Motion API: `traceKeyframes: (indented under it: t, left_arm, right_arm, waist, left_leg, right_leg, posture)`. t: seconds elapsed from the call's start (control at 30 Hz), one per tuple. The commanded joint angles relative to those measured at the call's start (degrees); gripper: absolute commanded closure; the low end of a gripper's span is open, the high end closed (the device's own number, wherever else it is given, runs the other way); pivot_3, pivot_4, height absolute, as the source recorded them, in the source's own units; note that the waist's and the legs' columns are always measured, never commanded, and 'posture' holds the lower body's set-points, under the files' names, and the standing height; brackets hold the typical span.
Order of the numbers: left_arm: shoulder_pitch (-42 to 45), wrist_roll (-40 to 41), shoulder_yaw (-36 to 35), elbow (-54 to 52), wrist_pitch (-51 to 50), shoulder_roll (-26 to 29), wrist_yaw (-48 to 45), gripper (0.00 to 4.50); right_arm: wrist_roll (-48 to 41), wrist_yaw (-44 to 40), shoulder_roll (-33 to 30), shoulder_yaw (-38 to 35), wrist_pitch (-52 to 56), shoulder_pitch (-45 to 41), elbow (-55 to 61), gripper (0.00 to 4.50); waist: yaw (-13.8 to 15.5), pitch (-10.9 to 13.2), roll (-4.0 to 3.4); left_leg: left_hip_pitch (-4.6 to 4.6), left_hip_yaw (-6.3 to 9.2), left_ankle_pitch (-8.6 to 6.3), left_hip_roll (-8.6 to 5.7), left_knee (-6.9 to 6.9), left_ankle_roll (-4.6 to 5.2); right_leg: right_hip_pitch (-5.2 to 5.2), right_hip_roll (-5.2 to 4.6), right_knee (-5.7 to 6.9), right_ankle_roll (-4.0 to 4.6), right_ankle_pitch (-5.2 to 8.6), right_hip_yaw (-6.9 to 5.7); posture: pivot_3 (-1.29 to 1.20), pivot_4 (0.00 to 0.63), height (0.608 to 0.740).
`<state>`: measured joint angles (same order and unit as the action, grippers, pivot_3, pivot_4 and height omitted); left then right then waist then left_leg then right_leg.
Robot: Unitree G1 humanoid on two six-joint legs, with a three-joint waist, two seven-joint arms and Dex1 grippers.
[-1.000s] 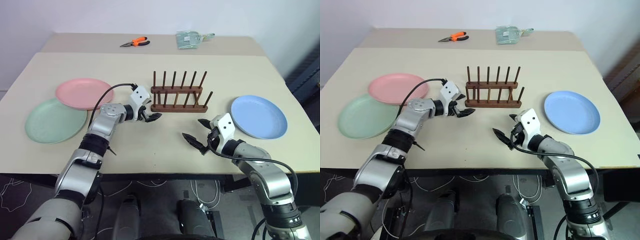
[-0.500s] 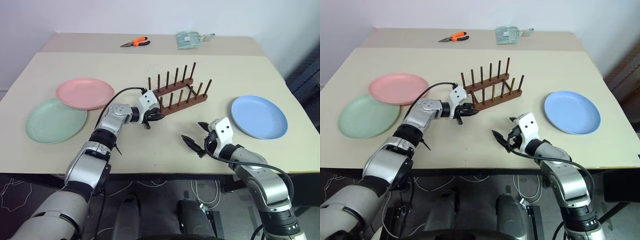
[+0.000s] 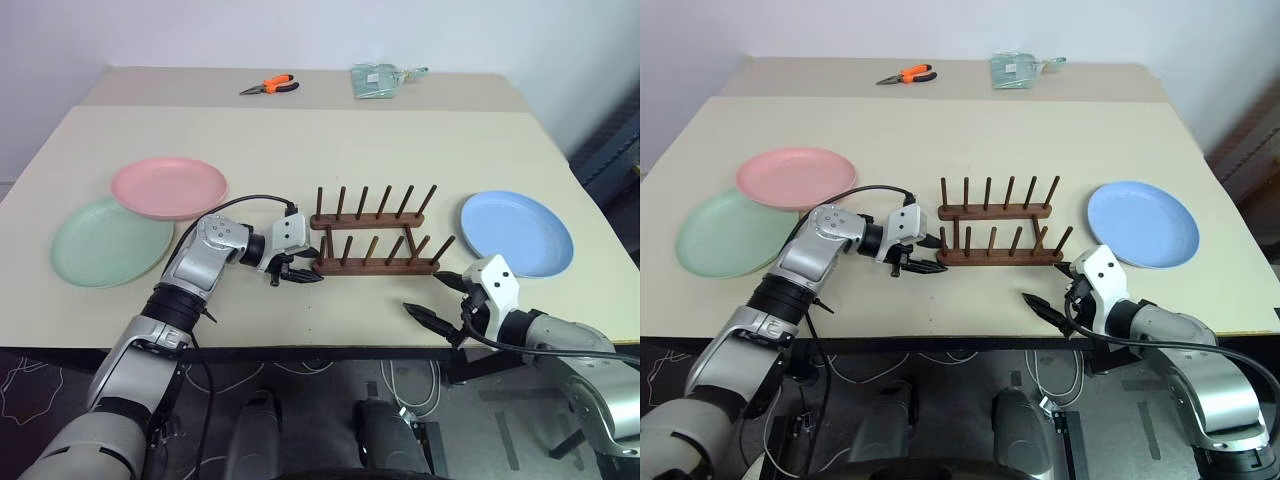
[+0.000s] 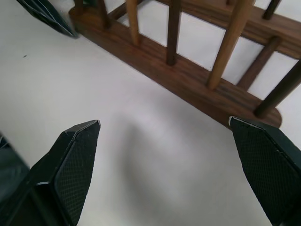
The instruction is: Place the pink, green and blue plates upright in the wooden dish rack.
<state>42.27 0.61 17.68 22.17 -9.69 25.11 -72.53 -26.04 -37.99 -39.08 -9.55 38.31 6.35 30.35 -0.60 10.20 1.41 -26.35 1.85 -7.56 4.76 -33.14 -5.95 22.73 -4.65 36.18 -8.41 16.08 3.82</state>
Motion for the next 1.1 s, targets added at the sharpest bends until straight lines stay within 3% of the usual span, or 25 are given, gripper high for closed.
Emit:
traceKeyframes:
  t: [0.03, 0.13, 0.23, 0.33, 0.47, 0.5, 0.6, 0.73, 0.9, 1.1]
  left_arm:
    - [-0.4, -1.2, -0.5, -2.1, -1.4, 2.1, 2.1, 0.82]
    - [-1.8, -1.4, -1.5, -4.0, -4.8, 4.6, 3.7, 0.82]
    - [-5.2, 0.0, -3.0, -9.1, -9.4, 8.2, 3.6, 0.75]
    - [-13.1, 4.4, -5.6, -20.3, -16.1, 13.0, 2.0, 1.57]
    - [-19.0, 9.3, -6.0, -32.3, -24.1, 10.4, 6.0, 3.54]
    - [-19.6, 8.6, -5.0, -34.3, -24.1, 8.9, 8.1, 4.03]
    - [-20.3, 6.3, -2.6, -37.0, -27.1, 1.1, 17.9, 4.03]
    - [-21.1, 2.5, 1.6, -36.6, -29.6, -2.8, 25.0, 4.03]
    - [-17.5, -0.6, 2.7, -29.2, -31.9, -8.3, 34.3, 4.03]
    - [-11.2, -2.2, -0.5, -16.6, -26.8, -13.9, 44.1, 4.03]
  right_arm:
    - [-0.1, 0.6, 0.0, -1.0, -1.0, 0.4, 2.3, 0.00]
    - [0.7, 0.9, -0.2, -0.9, -1.4, 0.9, 2.1, 0.00]
    - [3.0, 1.5, -1.0, -0.4, -2.3, 1.4, 0.5, 0.89]
    - [5.3, 1.6, -1.4, 0.4, -3.7, 1.1, -1.7, 2.41]
    - [7.9, 1.5, -1.4, 3.1, -5.3, -0.3, -3.6, 4.43]
    - [9.1, 1.8, -1.4, 3.9, -6.0, -0.8, -4.5, 4.50]
    - [13.1, 4.1, -1.0, 6.3, -7.2, -3.2, -7.3, 4.50]
    - [17.0, 7.6, 0.4, 8.6, -6.6, -7.3, -10.5, 4.50]
    - [22.1, 11.2, 2.3, 12.1, -7.3, -12.1, -15.6, 4.50]
    - [25.8, 14.1, 6.0, 13.8, -10.1, -20.7, -25.2, 4.50]
  waist:
    - [0.0, 0.0, 0.00]
    - [-0.3, 0.0, -0.01]
    - [-0.3, 0.0, -0.01]
    - [-0.7, 0.0, -0.05]
    - [0.1, -0.1, -0.13]
    - [0.4, -0.1, -0.12]
    - [1.2, -0.1, -0.11]
    - [0.8, -0.1, -0.20]
    - [0.8, -0.2, -0.23]
    - [0.4, -0.2, -0.24]
  left_leg:
    - [0.00, 0.00, 0.00, 0.00, 0.00, 0.00]
    - [0.02, 0.01, -0.01, 0.01, 0.02, 0.01]
    - [0.01, 0.00, 0.00, 0.01, 0.01, 0.02]
    - [0.05, -0.01, -0.01, 0.05, 0.05, 0.02]
    - [0.08, -0.01, -0.01, 0.05, 0.02, 0.02]
    - [0.08, -0.01, -0.01, 0.03, -0.05, 0.02]
    - [0.03, -0.03, -0.02, 0.01, -0.25, 0.05]
    - [0.01, -0.02, -0.05, 0.02, -0.31, 0.11]
    - [0.12, -0.01, -0.04, 0.01, -0.38, 0.11]
    - [0.16, 0.00, -0.10, 0.00, -0.76, 0.16]
  right_leg:
    - [0.00, 0.00, 0.00, 0.00, 0.00, 0.00]
    - [0.02, 0.00, 0.01, 0.00, 0.00, 0.00]
    - [0.02, 0.00, 0.02, 0.00, 0.00, 0.00]
    - [0.03, 0.00, 0.03, 0.00, 0.00, 0.00]
    - [-0.01, 0.00, 0.04, 0.02, 0.01, 0.00]
    - [-0.07, -0.02, 0.03, 0.02, 0.01, 0.00]
    - [-0.18, -0.02, -0.07, 0.07, -0.02, 0.00]
    - [-0.14, 0.00, -0.01, 0.06, -0.03, 0.01]
    - [-0.28, 0.00, -0.01, 0.05, -0.04, 0.01]
    - [-0.43, 0.00, -0.03, 0.18, -0.14, 0.00]
  posture:
    - [0.00, 0.150, 0.740]
    - [0.00, 0.150, 0.740]
    - [0.00, 0.150, 0.740]
    - [0.00, 0.150, 0.740]
    - [0.00, 0.150, 0.740]
    - [0.00, 0.150, 0.740]
    - [0.00, 0.150, 0.740]
    - [0.00, 0.150, 0.740]
    - [0.00, 0.150, 0.740]
    - [0.00, 0.150, 0.740]
